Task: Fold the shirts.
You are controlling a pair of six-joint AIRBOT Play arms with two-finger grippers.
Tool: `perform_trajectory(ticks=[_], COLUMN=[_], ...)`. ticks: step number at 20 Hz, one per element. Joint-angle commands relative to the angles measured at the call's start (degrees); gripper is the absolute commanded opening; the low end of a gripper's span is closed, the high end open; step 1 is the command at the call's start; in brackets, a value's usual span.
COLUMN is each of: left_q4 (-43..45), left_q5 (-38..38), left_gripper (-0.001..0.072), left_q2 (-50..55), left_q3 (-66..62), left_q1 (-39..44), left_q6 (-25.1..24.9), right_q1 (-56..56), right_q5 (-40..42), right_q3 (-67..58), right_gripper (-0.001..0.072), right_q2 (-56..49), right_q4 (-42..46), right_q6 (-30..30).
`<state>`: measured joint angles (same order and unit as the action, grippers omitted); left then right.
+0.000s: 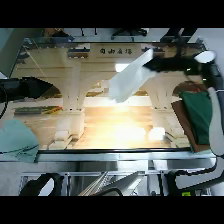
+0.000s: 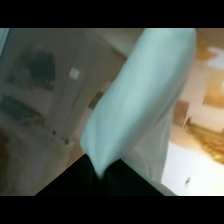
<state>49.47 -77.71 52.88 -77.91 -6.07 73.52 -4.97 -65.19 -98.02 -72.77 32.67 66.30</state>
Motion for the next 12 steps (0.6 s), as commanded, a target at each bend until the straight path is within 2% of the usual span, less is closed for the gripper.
perform_trajectory(ticks=[1, 4, 7, 9, 12], left_q4=[0.0, 0.0, 0.0, 0.0, 0.0], left_q5=[-0.37, -0.33, -0.33, -0.31, -0.35], left_gripper=[0.0015, 0.0015, 0.0015, 0.0015, 0.0015], left_q2=[-0.02, 0.0, 0.0, 0.0, 0.0], left_q3=[0.02, 0.02, 0.02, 0.04, 0.04], left_q1=[-0.04, -0.04, -0.02, -0.04, -0.02], left_q6=[0.0, -0.02, -0.04, -0.04, -0.04], right_q1=[-11.23, -22.93, -31.74, -35.47, -38.73], right_q5=[0.39, 0.26, -4.57, -8.02, -11.63], right_q3=[-7.58, -9.11, -9.11, -9.11, -9.11], right_gripper=[0.002, 0.0021, 0.0021, 0.0021, 0.0021], right_q2=[2.03, 2.05, 2.05, 2.69, 6.4], right_q4=[-0.2, -0.81, 0.02, 2.84, 11.98], right_q6=[4.33, 8.63, 12.57, 15.96, 19.41])
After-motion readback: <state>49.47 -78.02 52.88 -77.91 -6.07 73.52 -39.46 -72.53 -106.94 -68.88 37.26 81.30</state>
